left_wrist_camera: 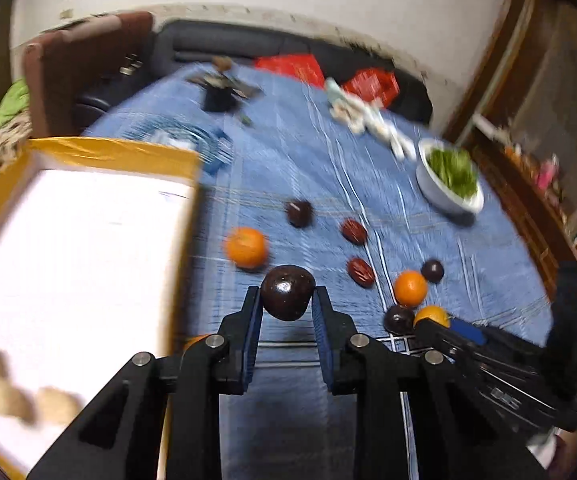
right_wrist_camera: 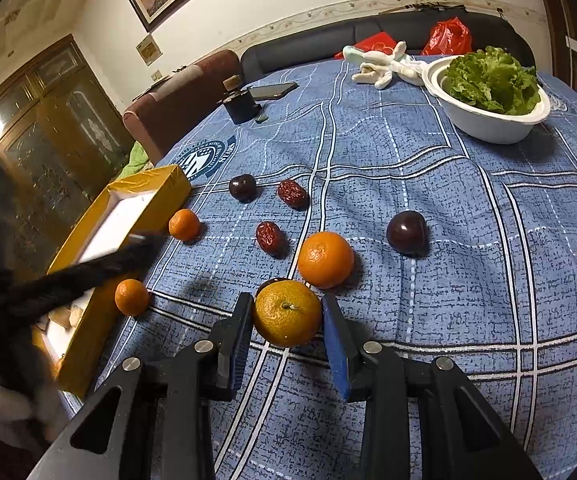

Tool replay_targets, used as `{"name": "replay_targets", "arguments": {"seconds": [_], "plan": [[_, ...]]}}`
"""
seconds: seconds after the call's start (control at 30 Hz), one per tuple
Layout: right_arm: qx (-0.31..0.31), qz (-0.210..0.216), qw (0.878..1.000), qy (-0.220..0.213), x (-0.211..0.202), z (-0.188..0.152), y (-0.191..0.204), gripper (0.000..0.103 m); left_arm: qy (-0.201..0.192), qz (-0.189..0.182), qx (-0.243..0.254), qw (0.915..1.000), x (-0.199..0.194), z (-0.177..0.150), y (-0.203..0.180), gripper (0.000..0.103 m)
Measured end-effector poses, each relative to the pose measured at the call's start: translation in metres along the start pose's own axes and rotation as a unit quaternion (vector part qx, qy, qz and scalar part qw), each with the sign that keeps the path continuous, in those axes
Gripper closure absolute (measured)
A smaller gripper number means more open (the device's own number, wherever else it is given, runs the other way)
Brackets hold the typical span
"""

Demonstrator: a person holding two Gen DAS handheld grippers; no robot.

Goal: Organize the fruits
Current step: 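Grasp a dark plum with the left gripper while the right holds a tangerine, then drop the plum and tangerine into the tray with both grippers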

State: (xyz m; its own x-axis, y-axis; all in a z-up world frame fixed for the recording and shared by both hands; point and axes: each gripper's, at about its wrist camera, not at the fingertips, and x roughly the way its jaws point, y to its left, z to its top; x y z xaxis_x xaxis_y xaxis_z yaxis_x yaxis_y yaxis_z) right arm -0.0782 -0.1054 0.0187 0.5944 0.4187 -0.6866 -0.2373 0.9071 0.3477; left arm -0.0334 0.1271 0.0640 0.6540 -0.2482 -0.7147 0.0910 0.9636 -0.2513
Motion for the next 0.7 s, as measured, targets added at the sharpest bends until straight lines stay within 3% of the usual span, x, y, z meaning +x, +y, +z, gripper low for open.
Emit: {"name": "replay_targets", "arguments": {"seconds": [0.13, 0.27, 0.47, 0.7], "plan": [[-0.012, -0.006, 1.0, 0.0, 0.001, -0.002, 0.009, 0.065, -0.037, 0.039, -0.044, 0.9976, -0.044, -0.006, 0.05, 0.078], [-0.033, 0.005, 0.999, 0.005, 0.0, -0.002, 0.034, 0.065, -0.047, 0.09, -0.095, 0.9903, -0.066, -0.019, 0.108, 0.078], [-0.079, 0.07, 0.994, 0.033, 0.01, 0.0, 0.108, 0.064, -0.039, 0.112, -0.147, 0.9821, -0.066, -0.026, 0.16, 0.078], [-0.147, 0.1, 0.982, 0.063, 0.039, -0.003, 0.191, 0.064, -0.039, 0.096, -0.159, 0.9818, -0.062, -0.029, 0.176, 0.078]]}}
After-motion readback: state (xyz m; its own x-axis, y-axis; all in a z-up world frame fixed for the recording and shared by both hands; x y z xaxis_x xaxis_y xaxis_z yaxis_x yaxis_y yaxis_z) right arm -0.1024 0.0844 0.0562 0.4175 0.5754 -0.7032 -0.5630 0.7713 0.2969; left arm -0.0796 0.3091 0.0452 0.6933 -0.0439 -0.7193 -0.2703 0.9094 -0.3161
